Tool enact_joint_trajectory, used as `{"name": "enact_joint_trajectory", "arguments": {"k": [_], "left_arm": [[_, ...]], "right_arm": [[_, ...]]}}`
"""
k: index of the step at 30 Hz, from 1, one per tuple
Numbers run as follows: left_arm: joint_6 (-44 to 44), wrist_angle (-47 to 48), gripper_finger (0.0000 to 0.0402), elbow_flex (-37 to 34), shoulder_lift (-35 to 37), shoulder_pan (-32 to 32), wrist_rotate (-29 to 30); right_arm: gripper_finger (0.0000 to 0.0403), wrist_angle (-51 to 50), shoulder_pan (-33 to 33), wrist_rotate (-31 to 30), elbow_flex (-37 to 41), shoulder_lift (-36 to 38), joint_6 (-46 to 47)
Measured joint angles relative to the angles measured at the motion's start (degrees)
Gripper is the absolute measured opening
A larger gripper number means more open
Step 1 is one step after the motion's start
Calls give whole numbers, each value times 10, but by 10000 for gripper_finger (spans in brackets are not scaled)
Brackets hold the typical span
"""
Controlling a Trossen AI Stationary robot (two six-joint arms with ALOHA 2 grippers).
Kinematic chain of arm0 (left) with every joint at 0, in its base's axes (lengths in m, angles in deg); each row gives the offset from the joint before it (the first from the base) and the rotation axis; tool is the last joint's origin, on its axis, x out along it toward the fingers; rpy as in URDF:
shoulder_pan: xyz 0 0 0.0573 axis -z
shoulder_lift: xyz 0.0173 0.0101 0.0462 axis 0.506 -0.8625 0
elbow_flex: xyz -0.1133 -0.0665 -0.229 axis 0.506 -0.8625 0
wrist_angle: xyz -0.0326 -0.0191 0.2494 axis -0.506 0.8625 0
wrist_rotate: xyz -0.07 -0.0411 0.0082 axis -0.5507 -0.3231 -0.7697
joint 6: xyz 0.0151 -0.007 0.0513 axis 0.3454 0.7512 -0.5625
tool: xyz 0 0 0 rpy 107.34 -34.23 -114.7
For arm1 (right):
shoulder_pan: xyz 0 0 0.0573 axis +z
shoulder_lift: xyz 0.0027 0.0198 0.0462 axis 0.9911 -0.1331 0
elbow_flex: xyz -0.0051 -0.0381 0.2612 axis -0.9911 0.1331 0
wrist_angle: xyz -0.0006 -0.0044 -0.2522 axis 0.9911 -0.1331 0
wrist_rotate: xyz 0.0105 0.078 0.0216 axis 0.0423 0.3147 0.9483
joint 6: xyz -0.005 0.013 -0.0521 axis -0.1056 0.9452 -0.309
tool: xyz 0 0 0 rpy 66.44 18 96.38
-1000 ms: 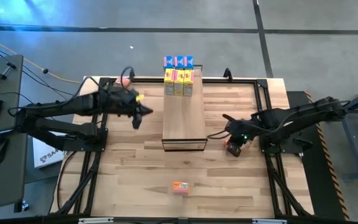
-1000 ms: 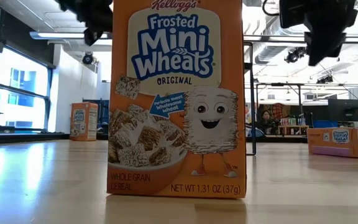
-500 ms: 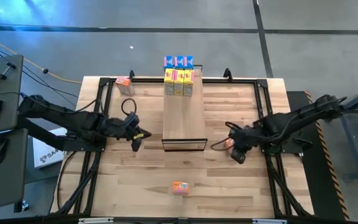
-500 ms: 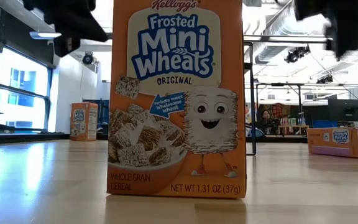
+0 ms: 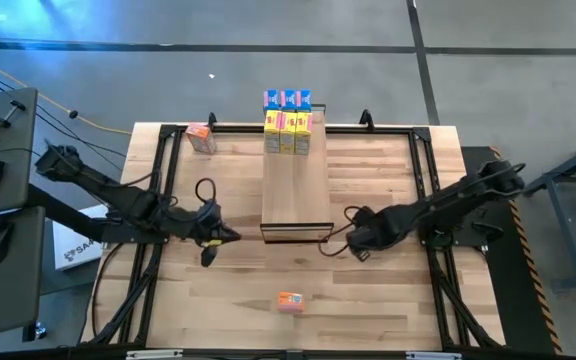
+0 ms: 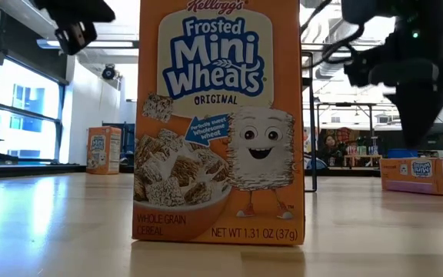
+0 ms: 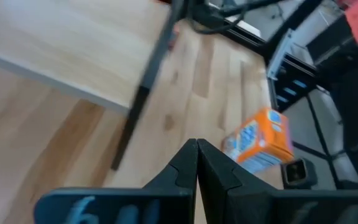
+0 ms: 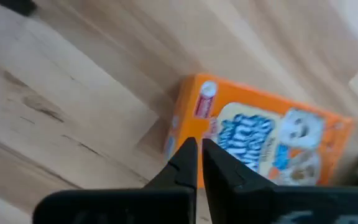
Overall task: Stack cereal on shelf
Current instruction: Put the bottom right orange cereal box on the shelf
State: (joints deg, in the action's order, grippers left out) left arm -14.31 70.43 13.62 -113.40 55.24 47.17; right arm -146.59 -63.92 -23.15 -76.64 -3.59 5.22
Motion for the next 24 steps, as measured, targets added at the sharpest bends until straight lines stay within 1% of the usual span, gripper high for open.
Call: {"name": "enact_joint_trajectory", "arguments": {"k": [5, 9, 11, 13, 14, 17, 19, 21, 24], "left_arm": [[19, 2, 0, 0, 0, 43, 27], [34, 2, 0, 0, 0, 75, 49], [39, 2, 0, 0, 0, 86, 61], [48, 4, 0, 0, 0, 95, 75], [51, 4, 0, 0, 0, 98, 82], [61, 4, 0, 0, 0, 105, 101], [63, 4, 0, 0, -4, 105, 106], [61, 7, 0, 0, -6, 104, 107], [56, 4, 0, 0, -10, 104, 108]], "right_arm": [[0, 71, 26, 41, 0, -29, 8], [0, 132, 57, 70, 0, -29, 17], [0, 148, 75, 71, -3, -21, 36], [0, 127, 91, 54, -24, -11, 71], [0, 97, 97, 36, -38, -6, 96], [0, -37, 100, -33, -69, 3, 185], [0, -102, 85, -52, -64, 7, 224], [0, -114, 66, -50, -43, 8, 224], [0, -62, 40, -32, 5, 7, 192]]}}
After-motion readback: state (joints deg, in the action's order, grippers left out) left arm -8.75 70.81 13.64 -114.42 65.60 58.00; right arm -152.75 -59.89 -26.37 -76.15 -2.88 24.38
